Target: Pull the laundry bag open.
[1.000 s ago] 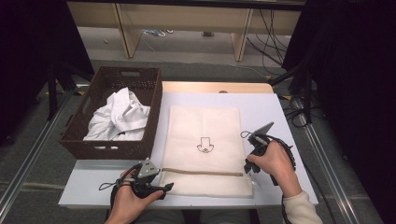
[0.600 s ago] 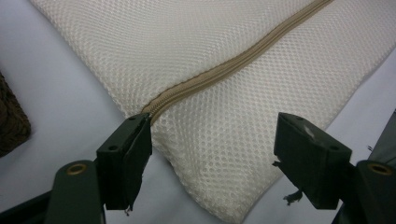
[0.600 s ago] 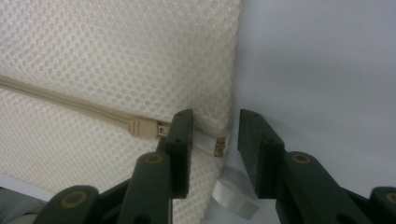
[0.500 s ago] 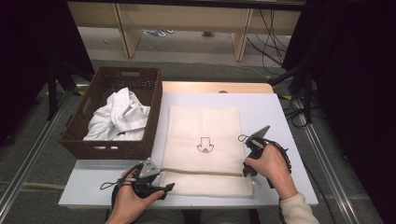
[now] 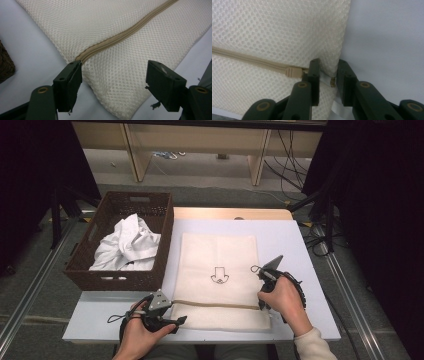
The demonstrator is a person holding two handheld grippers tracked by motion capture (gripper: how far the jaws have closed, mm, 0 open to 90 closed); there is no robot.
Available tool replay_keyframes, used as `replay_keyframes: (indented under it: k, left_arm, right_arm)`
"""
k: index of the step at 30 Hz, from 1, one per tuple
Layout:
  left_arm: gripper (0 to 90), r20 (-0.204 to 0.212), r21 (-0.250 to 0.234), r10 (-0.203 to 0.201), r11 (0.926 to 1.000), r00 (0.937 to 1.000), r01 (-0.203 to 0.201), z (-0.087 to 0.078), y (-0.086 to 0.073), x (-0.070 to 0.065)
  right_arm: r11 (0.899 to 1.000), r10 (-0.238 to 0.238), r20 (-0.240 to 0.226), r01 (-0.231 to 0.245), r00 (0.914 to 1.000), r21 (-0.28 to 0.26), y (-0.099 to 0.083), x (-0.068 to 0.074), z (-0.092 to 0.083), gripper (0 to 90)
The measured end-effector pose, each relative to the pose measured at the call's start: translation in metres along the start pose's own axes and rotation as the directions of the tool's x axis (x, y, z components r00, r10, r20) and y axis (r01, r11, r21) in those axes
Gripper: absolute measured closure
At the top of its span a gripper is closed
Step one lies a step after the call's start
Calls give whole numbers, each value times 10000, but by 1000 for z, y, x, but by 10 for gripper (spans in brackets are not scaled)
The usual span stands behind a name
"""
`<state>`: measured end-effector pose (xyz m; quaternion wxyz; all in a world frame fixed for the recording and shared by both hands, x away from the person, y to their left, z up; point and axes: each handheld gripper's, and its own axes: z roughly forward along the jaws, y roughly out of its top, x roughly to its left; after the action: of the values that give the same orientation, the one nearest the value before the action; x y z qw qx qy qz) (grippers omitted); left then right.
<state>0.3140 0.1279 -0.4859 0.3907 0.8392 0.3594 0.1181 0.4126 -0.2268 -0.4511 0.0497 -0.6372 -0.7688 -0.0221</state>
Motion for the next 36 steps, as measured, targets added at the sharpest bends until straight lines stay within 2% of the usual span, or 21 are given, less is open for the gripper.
replay_keyframes:
  k: [5, 8, 13, 14, 16, 17, 19, 21, 23, 24, 25, 26, 27, 28, 29, 30, 32, 33, 34, 35, 36]
  left_arm:
    - [298, 133, -219, -14, 9998, 9999, 17, 2, 0, -2]
    - [298, 89, -214, -201, 9996, 9998, 203, 2, 0, -4]
    - [299, 332, -177, 168, 9997, 9993, -162, 3, 2, -5]
    - [296, 265, -311, 155, 9994, 9995, -146, 5, 2, -7]
    - [295, 490, -480, 211, 9987, 9986, -188, 6, 5, -9]
    - [295, 594, -461, 203, 9988, 9980, -175, 6, 6, -9]
    - [291, 789, -595, 295, 9979, 9964, -248, 7, 10, -10]
    - [286, 879, -753, 318, 9968, 9956, -252, 8, 15, -12]
    - [280, 843, -892, 577, 9947, 9948, -502, 8, 22, -13]
    - [278, 862, -855, 503, 9954, 9950, -430, 9, 25, -14]
    - [276, 930, -943, 543, 9945, 9942, -455, 10, 31, -15]
    - [275, 964, -1095, 493, 9932, 9941, -387, 11, 34, -17]
    - [275, 933, -1011, 886, 9917, 9917, -790, 11, 37, -15]
    - [275, 901, -991, 620, 9937, 9940, -530, 11, 38, -17]
    - [275, 959, -1139, 459, 9929, 9943, -348, 13, 39, -18]
    - [275, 870, -1064, 626, 9929, 9942, -532, 13, 41, -18]
    - [275, 958, -1126, 827, 9910, 9920, -718, 14, 43, -18]
    - [275, 975, -1134, 542, 9926, 9938, -430, 15, 44, -20]
    - [275, 990, -1111, 777, 9916, 9920, -666, 16, 46, -19]
    - [276, 1082, -1216, 575, 9916, 9925, -442, 17, 47, -21]
    - [277, 1082, -1051, 733, 9925, 9914, -619, 17, 49, -20]
  right_arm:
    - [9999, 87, -208, -85, 9997, 92, 2, 1, -2, 836]
    - [9990, -222, -315, 234, 9993, 380, 2, -3, -6, 844]
    - [10000, -70, -406, 69, 9992, -32, 1, 0, -15, 845]
    - [9945, -1021, -280, 1013, 9944, -261, 1, -5, -16, 845]
    - [9997, -237, -307, 236, 9992, -28, 0, 1, -23, 845]
    - [9988, -482, -241, 479, 9985, -126, -1, 1, -24, 844]
    - [9991, -261, -318, 250, 9992, -351, -1, 3, -26, 844]
    - [9974, -700, -337, 694, 9970, -179, 1, -1, -29, 844]
    - [9997, -185, -431, 177, 9989, -167, 1, 2, -31, 844]
    - [9991, -279, -399, 266, 9988, -323, 1, 2, -32, 844]
    - [9943, -922, -371, 900, 9951, -565, 3, -1, -32, 844]
    - [9951, -941, -334, 929, 9950, -351, 4, 1, -37, 844]
    - [9951, -934, -368, 920, 9950, -374, 4, 2, -39, 844]
    - [9990, -428, -488, 420, 9979, -160, 3, 7, -43, 844]
    - [9990, -420, -491, 412, 9979, -157, 3, 7, -45, 844]
    - [9923, -1139, -399, 1117, 9927, -532, 4, 2, -46, 844]
    - [9983, -516, -507, 502, 9974, -299, 3, 7, -51, 844]
    - [9918, -1136, -519, 1102, 9922, -650, 4, 3, -51, 844]
    - [9972, -611, -523, 587, 9968, -459, 4, 6, -54, 844]
    - [9974, -591, -472, 571, 9971, -428, 4, 7, -55, 844]
    - [9987, -386, -567, 366, 9976, -368, 4, 8, -57, 843]
